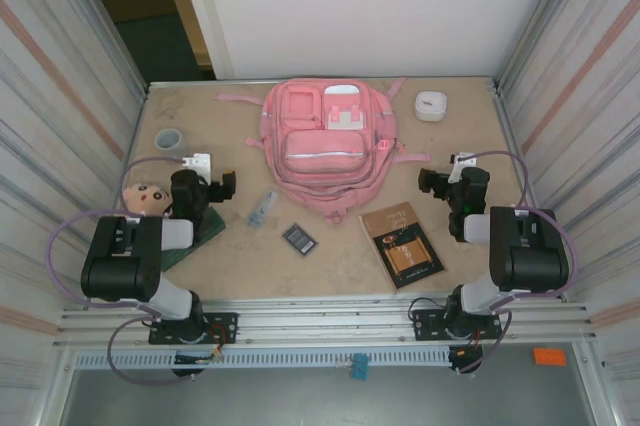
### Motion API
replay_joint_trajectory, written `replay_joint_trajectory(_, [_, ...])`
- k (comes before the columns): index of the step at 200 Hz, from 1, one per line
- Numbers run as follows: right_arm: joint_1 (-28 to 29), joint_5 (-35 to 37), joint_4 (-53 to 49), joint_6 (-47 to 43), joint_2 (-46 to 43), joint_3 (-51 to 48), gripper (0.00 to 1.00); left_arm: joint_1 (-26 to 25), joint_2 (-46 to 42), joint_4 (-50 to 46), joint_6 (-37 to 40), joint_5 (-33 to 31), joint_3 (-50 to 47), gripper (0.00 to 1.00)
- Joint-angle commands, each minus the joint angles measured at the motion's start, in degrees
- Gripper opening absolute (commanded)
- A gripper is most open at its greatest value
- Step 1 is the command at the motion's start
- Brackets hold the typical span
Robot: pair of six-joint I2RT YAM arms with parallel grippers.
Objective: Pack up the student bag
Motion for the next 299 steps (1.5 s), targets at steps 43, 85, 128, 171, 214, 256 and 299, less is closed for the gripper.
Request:
replay_joint_trajectory(43, [0.5,-0.6,1.2,-0.8,0.5,1.3,0.99,0.4,0.2,-0.1,1.3,4.2,1.4,0.99])
replay_joint_trajectory(85, [0.5,-0.6,1.2,-0.8,0.5,1.3,0.99,0.4,0.3,-0.1,1.3,4.1,1.4,0.99])
replay_joint_trajectory(128, [0.5,-0.6,1.2,-0.8,0.6,1.4,0.99,0.4,0.3,-0.1,1.4,4.1,1.4,0.99])
replay_joint_trajectory(171, [0.5,-0.6,1.2,-0.7,0.5,1.3,0.99,0.5,0.3,-0.2,1.3,4.2,1.4,0.99])
replay_joint_trajectory(214, [0.3,-0.8,1.2,-0.6,0.5,1.3,0.99,0.5,0.3,-0.2,1.2,4.2,1.4,0.99])
replay_joint_trajectory(256, [0.5,-2.1,-14.7,-1.5,-5.8,8.0,0.99,-2.1,-6.5,-15.4,3.1,0.6,7.6,0.98])
replay_joint_trajectory(299, [1.9,-5.6,-50.4,2.3,-13.5,32.4,0.99,-4.5,-10.5,-40.7,-11.2,5.1,25.8,0.91])
